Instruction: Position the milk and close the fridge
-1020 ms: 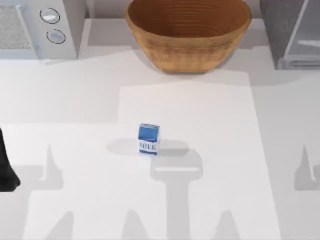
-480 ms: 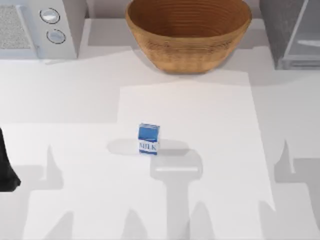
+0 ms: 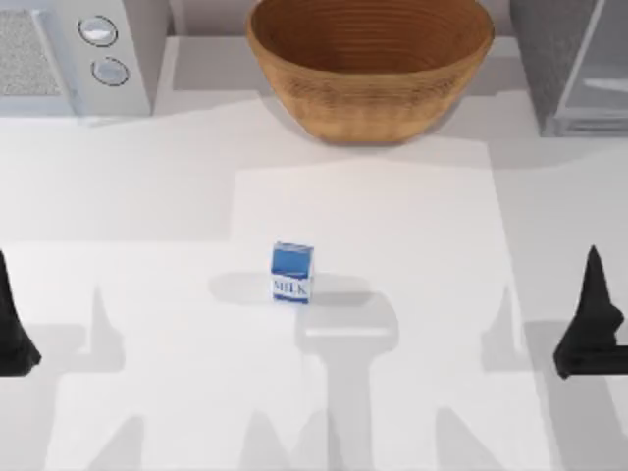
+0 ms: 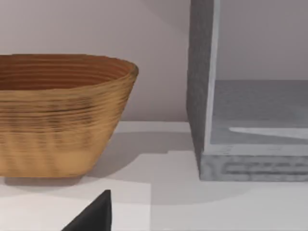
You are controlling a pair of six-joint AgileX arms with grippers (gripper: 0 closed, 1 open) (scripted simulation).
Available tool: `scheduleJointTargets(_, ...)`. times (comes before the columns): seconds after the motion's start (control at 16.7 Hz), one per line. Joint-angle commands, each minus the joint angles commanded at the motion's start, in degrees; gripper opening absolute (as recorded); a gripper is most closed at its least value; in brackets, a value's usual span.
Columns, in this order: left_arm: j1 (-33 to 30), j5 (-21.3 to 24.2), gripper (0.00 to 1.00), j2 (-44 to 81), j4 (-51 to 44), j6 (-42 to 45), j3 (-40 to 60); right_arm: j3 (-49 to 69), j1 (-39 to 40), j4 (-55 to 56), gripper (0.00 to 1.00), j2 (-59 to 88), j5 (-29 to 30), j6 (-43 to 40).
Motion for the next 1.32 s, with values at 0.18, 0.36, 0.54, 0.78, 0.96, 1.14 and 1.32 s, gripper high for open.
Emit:
scheduleJointTargets(0.18,0.0,0.0,1.00,0.0,0.0,0.0,0.0,0.1,3.2,2.8,1.00,2.9,3.2,0.1)
scheduleJointTargets(0.36,0.0,0.0,1.00,0.0,0.0,0.0,0.0,0.1,3.2,2.8,1.00,2.9,3.2,0.1)
scheduleJointTargets(0.54,0.0,0.0,1.00,0.0,0.0,0.0,0.0,0.4,3.2,2.9,1.00,3.4,3.3,0.1)
scheduleJointTargets(0.78,0.0,0.0,1.00,0.0,0.0,0.0,0.0,7.0,5.3,6.5,1.00,11.9,6.6,0.3)
scheduleJointTargets(0.96,0.0,0.0,1.00,0.0,0.0,0.0,0.0,15.6,7.8,11.0,1.00,24.6,10.7,0.5)
scheduleJointTargets(1.14,0.0,0.0,1.00,0.0,0.0,0.0,0.0,26.0,10.5,16.3,1.00,41.3,15.3,0.8)
scheduleJointTargets(1.32,0.0,0.0,1.00,0.0,0.0,0.0,0.0,37.3,13.1,21.7,1.00,59.6,19.9,1.1)
